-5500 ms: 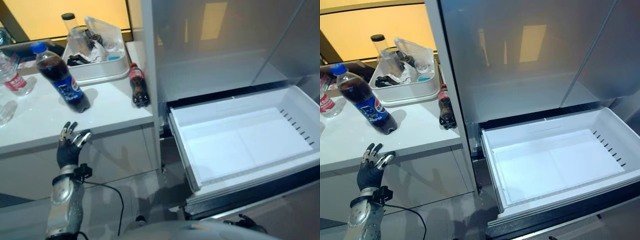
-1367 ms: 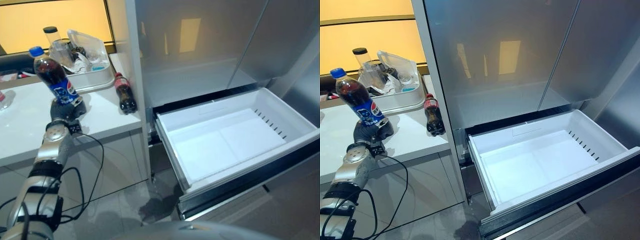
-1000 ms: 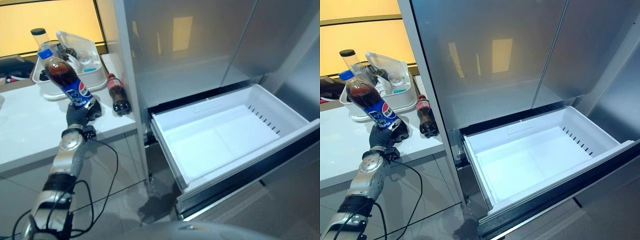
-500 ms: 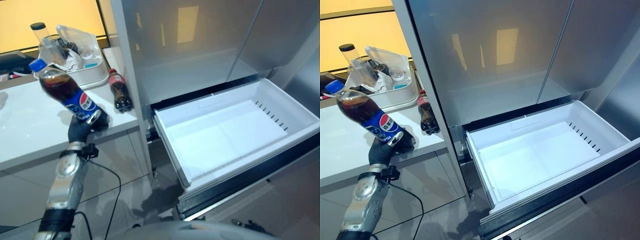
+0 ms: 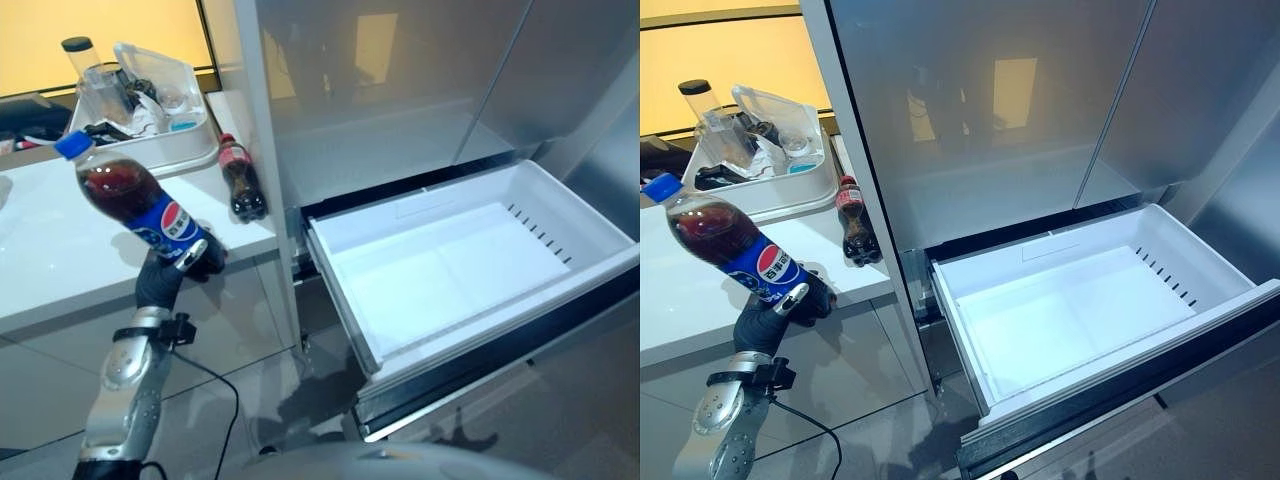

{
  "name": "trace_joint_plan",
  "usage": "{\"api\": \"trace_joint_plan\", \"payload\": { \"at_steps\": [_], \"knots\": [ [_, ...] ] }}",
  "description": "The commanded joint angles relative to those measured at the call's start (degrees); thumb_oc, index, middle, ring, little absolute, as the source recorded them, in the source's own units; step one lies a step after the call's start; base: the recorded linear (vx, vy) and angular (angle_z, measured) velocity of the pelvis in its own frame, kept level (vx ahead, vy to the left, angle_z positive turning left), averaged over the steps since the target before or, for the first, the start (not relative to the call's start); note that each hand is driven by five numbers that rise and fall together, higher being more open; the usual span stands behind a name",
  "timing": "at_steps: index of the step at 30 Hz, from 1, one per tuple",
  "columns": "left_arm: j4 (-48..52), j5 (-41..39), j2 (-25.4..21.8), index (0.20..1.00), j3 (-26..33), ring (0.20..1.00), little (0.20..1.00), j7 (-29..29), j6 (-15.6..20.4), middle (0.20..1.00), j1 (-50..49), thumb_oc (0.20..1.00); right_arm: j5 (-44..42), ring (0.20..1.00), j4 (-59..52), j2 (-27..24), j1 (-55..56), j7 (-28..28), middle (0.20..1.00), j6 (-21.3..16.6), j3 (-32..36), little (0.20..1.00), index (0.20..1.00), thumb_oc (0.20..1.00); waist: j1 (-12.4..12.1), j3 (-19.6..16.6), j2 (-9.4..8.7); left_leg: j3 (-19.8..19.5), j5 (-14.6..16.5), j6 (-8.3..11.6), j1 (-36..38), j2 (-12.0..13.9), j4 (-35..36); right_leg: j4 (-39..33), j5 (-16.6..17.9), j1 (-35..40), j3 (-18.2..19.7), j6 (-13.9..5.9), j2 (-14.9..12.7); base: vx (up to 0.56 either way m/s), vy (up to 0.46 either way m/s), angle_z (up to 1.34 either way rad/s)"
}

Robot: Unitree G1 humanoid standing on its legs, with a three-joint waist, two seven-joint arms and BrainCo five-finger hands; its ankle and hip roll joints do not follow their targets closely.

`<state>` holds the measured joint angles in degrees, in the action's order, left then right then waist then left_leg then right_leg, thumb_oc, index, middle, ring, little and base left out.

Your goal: Take the drinks into the refrigerator

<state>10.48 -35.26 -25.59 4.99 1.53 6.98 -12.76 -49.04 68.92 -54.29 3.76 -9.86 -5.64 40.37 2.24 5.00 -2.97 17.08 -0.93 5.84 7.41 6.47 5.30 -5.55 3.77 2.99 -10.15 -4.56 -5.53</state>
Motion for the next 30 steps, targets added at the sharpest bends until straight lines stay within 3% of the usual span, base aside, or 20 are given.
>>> {"api": "trace_joint_plan", "payload": {
  "at_steps": [1, 2, 3, 4, 5, 6, 7, 8, 9, 10, 11, 12, 17, 22, 30],
  "knots": [
    [4.91, -2.06, -1.40, 0.200, -4.09, 0.200, 0.200, 1.63, 2.29, 0.200, 3.74, 0.200, -1.34, 1.000, 0.75, -12.68, -5.10, -1.31, 1.000, -3.24, 2.55, 1.000, 1.000, 1.000, 0.53, -2.06, -2.30, -1.66, 3.49, -0.56, 0.79, 0.18, -0.30, 0.55, 0.51, 0.68, -1.77, -5.89, -2.15, 0.00, 0.000, 0.00],
    [4.84, -2.01, -1.16, 0.200, -4.22, 0.200, 0.200, 1.62, 2.33, 0.200, 3.95, 0.200, -1.35, 1.000, 0.81, -13.00, -5.06, -1.30, 1.000, -3.16, 2.74, 1.000, 1.000, 1.000, 0.43, -1.93, -2.17, -1.60, 2.96, -0.60, 0.53, 0.11, -0.30, 0.55, 0.94, 0.40, -1.75, -5.75, -2.21, 0.00, 0.000, 0.00],
    [4.91, -0.96, -0.54, 0.200, -11.17, 0.200, 0.200, 0.57, 2.64, 0.200, 7.21, 0.200, 3.22, 1.000, 6.17, -10.39, -7.45, -5.36, 1.000, -7.09, -4.47, 1.000, 1.000, 1.000, -2.28, -1.49, -0.73, -1.94, 3.69, -0.60, 0.96, 0.08, -0.30, 0.55, 0.50, 1.10, -2.16, -6.21, -2.18, 0.00, 0.000, 0.00],
    [3.65, 0.52, -2.24, 0.200, -10.80, 0.200, 0.200, -0.03, 2.23, 0.200, 6.29, 0.200, 2.19, 1.000, -0.92, -4.53, -14.01, -4.13, 1.000, -6.68, -8.24, 1.000, 1.000, 1.000, -2.32, -1.61, -0.65, -1.78, 3.49, -0.78, 1.00, 0.11, -0.30, 0.55, 0.59, 1.03, -1.90, -6.08, -2.21, -0.01, 0.040, -0.16],
    [3.41, -2.01, -1.66, 0.200, -7.17, 0.200, 0.200, -1.44, 2.48, 0.200, 5.98, 0.200, 4.42, 1.000, -6.10, 2.90, -13.52, -10.46, 1.000, -9.63, -10.89, 1.000, 1.000, 1.000, -0.96, -1.15, 0.21, -1.70, 3.62, -1.02, 0.93, -0.12, -0.30, 0.55, 0.60, 0.83, -1.62, -6.01, -2.41, -0.04, 0.053, -0.32],
    [3.19, -0.81, -1.32, 0.200, -6.09, 0.200, 0.200, -3.04, 2.62, 0.200, 5.71, 0.200, 10.27, 1.000, -17.71, 10.59, -11.66, -13.78, 1.000, -12.00, -13.54, 1.000, 1.000, 1.000, -0.36, -0.91, 0.85, -1.66, 3.67, -1.23, 0.99, -0.22, -0.30, 0.55, 0.60, 0.81, -1.40, -5.85, -2.45, -0.03, 0.070, -0.34],
    [2.88, 0.49, 0.20, 0.200, -3.79, 0.200, 0.200, -3.63, 2.58, 0.200, 4.68, 0.200, 14.74, 1.000, -31.12, 18.94, -7.16, -15.39, 1.000, -14.35, -11.95, 1.000, 1.000, 1.000, 0.67, -0.63, 1.63, -1.66, 3.86, -1.52, 1.11, -0.34, -0.30, 0.55, 0.50, 0.80, -1.15, -5.69, -2.56, -0.04, 0.044, -0.19],
    [3.01, 0.61, -0.10, 0.200, -3.79, 0.200, 0.200, -3.61, 2.51, 0.200, 4.43, 0.200, 15.82, 1.000, -33.26, 20.34, -6.06, -16.29, 1.000, -13.70, -11.46, 1.000, 1.000, 1.000, 0.64, -0.75, 1.24, -1.69, 3.45, -1.55, 0.95, -0.35, -0.30, 0.55, 0.86, 0.67, -1.22, -5.56, -2.57, -0.02, 0.046, 0.00],
    [2.83, 1.47, 0.36, 0.200, -2.63, 0.200, 0.200, -3.56, 2.45, 0.200, 3.21, 0.200, 22.73, 1.000, -45.41, 25.68, -1.79, -17.46, 1.000, -13.62, -11.49, 1.000, 1.000, 1.000, 0.97, -0.73, 1.64, -1.87, 3.69, -1.85, 1.06, -0.56, -0.30, 0.55, 0.65, 0.67, -0.96, -5.37, -2.68, 0.00, 0.000, 0.00],
    [2.87, 1.48, 0.22, 0.200, -2.66, 0.200, 0.200, -3.56, 2.43, 0.200, 3.11, 0.200, 23.09, 1.000, -46.08, 26.13, -1.48, -17.75, 1.000, -13.25, -11.39, 1.000, 1.000, 1.000, 0.94, -0.85, 1.49, -1.89, 3.61, -1.85, 0.98, -0.58, -0.30, 0.55, 0.71, 0.60, -0.97, -5.35, -2.70, 0.00, 0.043, 0.03],
    [2.32, 2.64, 1.18, 0.200, -2.13, 0.200, 0.200, -3.61, 2.87, 0.200, 2.80, 0.200, 27.81, 1.000, -54.24, 31.42, -0.62, -18.15, 1.000, -15.41, -11.65, 1.000, 1.000, 1.000, 1.31, -0.89, 1.96, -1.94, 3.69, -2.07, 0.94, -0.72, -0.30, 0.55, 0.55, 0.43, -0.82, -5.16, -2.73, -0.02, 0.025, 0.07],
    [1.56, 3.98, 1.51, 0.200, -2.08, 0.200, 0.200, -3.16, 3.00, 0.200, 2.42, 0.200, 31.84, 1.000, -61.90, 34.16, 0.68, -16.46, 1.000, -15.06, -13.45, 1.000, 1.000, 1.000, 1.49, -0.93, 1.73, -2.00, 3.65, -2.16, 0.91, -0.86, -0.30, 0.55, 0.47, 0.36, -0.66, -4.95, -2.72, 0.00, 0.000, 0.00],
    [1.76, 5.49, 2.10, 0.200, -1.77, 0.200, 0.200, -1.19, 2.88, 0.200, 1.24, 0.200, 32.52, 1.000, -71.65, 35.79, 2.74, -9.57, 1.000, -14.19, -16.30, 1.000, 1.000, 1.000, 1.36, -1.14, 1.26, -2.43, 3.49, -2.30, 0.60, -1.00, -0.30, 0.55, 0.37, 0.24, -0.55, -4.74, -2.69, -0.01, -0.003, -0.02],
    [0.48, 8.33, 2.00, 0.200, -1.14, 0.200, 0.200, 1.99, 2.78, 0.200, 0.76, 0.200, 34.23, 1.000, -75.22, 29.95, 3.72, 1.41, 1.000, -10.30, -21.26, 1.000, 1.000, 1.000, 0.19, -1.36, 0.36, -2.82, 3.03, -2.14, 0.19, -1.05, -0.30, 0.55, 0.52, 0.30, -1.03, -4.72, -2.67, 0.00, -0.003, -0.01],
    [-3.93, 11.97, 2.23, 0.200, -3.66, 0.200, 0.200, 2.95, 2.80, 0.200, 2.88, 0.200, 32.74, 1.000, -74.30, 24.28, -2.16, 10.14, 1.000, -7.41, -30.16, 1.000, 1.000, 1.000, -1.75, -1.90, -0.21, -3.53, 2.46, -1.98, -0.38, -1.03, -0.30, 0.55, 0.58, 0.46, -1.93, -4.75, -2.75, 0.00, -0.011, 0.07]
  ]
}}
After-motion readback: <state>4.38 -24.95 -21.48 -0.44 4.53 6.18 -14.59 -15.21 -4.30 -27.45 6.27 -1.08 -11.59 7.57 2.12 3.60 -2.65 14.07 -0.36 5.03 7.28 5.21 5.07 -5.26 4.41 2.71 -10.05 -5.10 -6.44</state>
